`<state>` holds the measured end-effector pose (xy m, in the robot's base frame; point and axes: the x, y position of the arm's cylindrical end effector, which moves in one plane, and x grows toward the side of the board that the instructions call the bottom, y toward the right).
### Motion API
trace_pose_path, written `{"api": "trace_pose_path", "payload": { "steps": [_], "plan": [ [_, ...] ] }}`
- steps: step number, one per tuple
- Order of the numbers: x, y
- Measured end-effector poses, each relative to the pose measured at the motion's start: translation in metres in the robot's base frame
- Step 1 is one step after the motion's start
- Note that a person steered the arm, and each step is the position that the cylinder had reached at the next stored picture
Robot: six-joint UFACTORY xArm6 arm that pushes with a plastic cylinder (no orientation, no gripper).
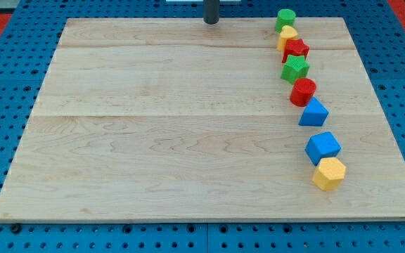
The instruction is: Move your arm to the top right
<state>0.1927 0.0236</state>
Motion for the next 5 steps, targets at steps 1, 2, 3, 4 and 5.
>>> {"api": "trace_pose_path", "payload": {
  "steps": [1, 2, 3, 4, 5],
  "plan": [
    [0.0, 0.028],
    [0.013, 0.034],
    [0.136, 0.029],
    [0.281, 0.029],
    [0.419, 0.037]
  ]
}}
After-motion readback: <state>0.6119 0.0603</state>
